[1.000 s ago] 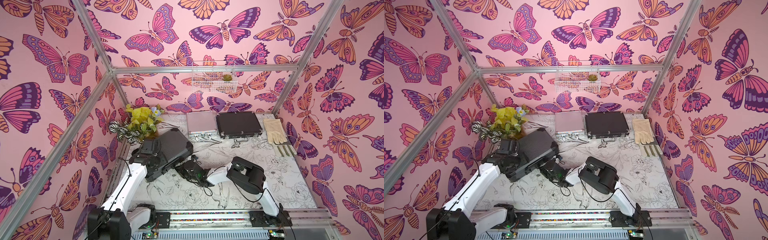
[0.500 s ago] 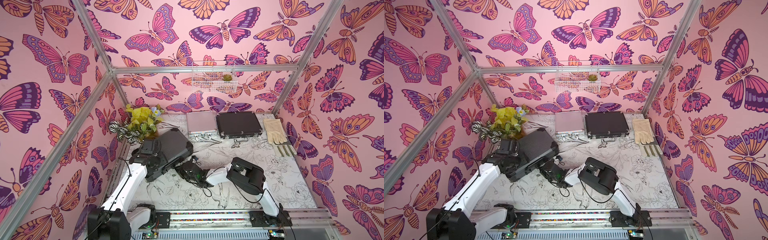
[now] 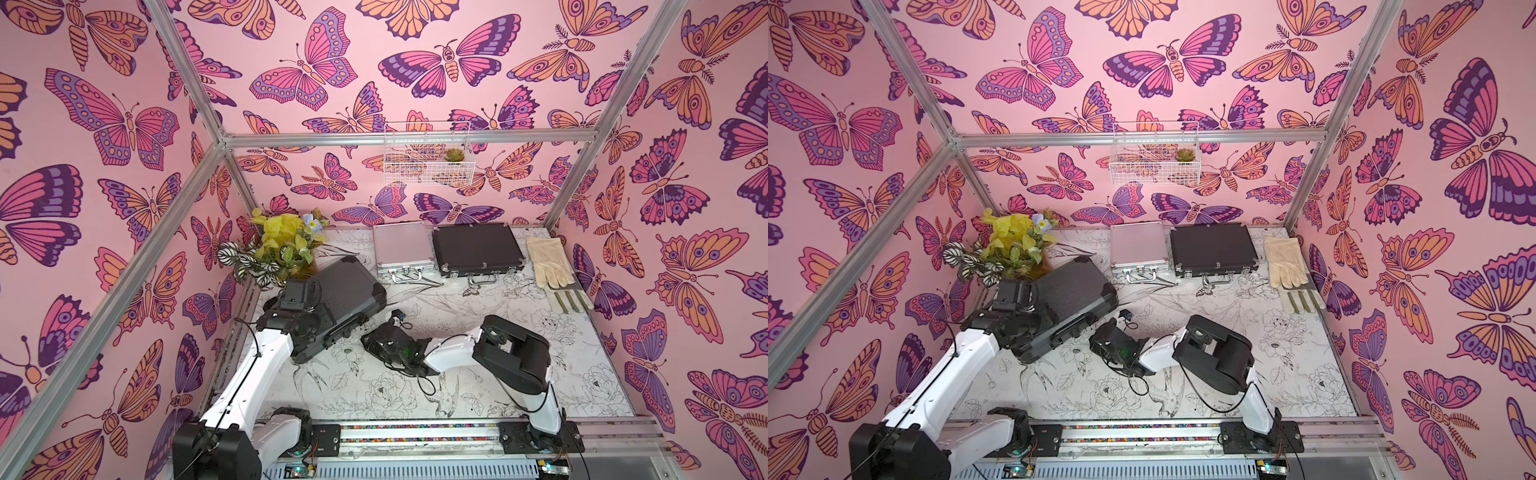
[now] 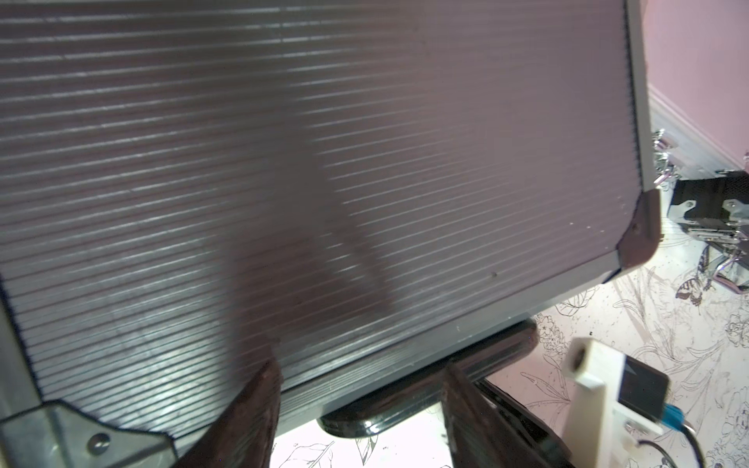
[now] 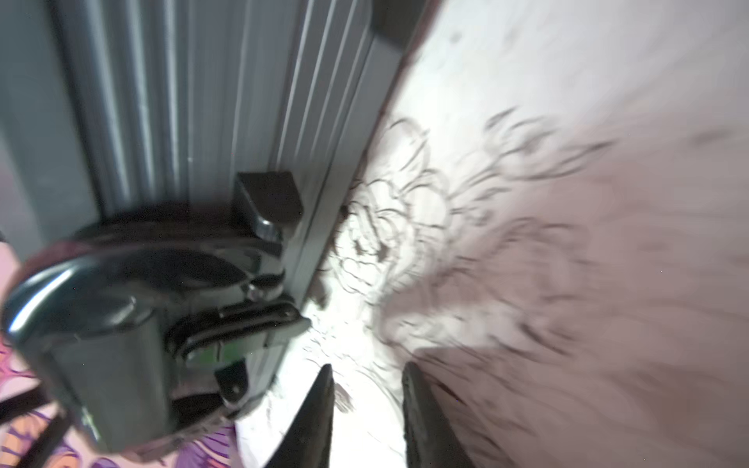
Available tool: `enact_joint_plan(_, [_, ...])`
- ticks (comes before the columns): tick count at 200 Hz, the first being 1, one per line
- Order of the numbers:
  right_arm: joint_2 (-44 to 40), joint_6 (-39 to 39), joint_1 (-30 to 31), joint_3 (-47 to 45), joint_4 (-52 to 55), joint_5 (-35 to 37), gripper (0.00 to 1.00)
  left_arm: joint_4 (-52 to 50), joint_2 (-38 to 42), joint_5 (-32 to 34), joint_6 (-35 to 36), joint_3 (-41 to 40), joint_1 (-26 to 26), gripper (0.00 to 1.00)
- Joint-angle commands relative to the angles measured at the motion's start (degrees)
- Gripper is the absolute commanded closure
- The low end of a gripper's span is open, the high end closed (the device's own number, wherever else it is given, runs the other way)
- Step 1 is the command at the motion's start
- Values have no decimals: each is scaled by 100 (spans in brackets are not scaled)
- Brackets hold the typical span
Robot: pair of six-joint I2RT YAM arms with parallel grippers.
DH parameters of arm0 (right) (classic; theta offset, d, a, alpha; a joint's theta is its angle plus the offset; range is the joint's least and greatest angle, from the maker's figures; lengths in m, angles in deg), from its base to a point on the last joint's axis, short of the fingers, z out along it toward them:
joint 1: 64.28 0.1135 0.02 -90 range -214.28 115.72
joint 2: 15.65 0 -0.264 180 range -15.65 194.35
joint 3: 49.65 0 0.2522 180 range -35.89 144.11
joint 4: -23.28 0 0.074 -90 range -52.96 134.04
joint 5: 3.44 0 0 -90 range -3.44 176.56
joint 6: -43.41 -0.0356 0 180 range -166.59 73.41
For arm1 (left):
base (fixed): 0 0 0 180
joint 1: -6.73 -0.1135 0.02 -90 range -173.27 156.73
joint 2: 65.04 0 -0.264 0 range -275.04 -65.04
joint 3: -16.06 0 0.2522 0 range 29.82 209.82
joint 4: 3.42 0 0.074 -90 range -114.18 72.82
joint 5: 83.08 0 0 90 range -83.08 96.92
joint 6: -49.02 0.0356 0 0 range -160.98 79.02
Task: Close the poker set cases
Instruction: Fasten the fastener on the poker set case.
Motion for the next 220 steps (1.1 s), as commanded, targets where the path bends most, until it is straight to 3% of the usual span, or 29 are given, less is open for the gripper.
enact_joint_plan(1, [-506,1096,-172,-400,597,162,65,-152,95,18,-6,54,24,35])
enact_joint_plan(24, [-1009,1893,-378,-721,877,219,61,-208,163,96,17,91,24,34])
enact_joint_plan(70, [-1631,3399,-1029,-617,1765,-716,54,-258,201,125,32,295,24,33])
enact_joint_plan(102, [-2270,4182,-1237,-945,1761,-629,45,-153,152,48,112,509,24,31])
enact_joint_plan(116, [-2519,4623,-1285,-1109,1765,-367,36,89,204,12,182,497,24,25])
enact_joint_plan(117, [-2607,4650,-1287,-1118,1778,-338,31,100,207,20,179,492,24,24])
enact_joint_plan(119, [-2697,4692,-1294,-1124,1810,-283,10,138,215,42,179,487,24,23])
enact_joint_plan(122, [-2778,4742,-1301,-1141,1867,-161,0,188,233,83,177,480,24,21])
enact_joint_plan(134, [-3033,5005,-1376,-1170,2112,120,1,343,278,284,163,420,25,16])
enact_joint_plan(135, [-3053,5017,-1389,-1170,2132,125,1,355,284,301,161,415,29,7])
enact_joint_plan(138, [-3129,5093,-1424,-1169,2195,145,1,385,288,349,161,409,29,0])
enact_joint_plan(181, [-4109,5673,-2163,-1251,3096,1066,1,1098,401,969,645,163,35,1])
enact_joint_plan(202, [-4627,5958,-2535,-1526,3236,1757,1,2274,687,1082,1338,-435,34,1])
enact_joint_plan(220, [-5096,5852,-3116,-1830,3316,1666,1,3179,964,1298,1671,-999,51,1])
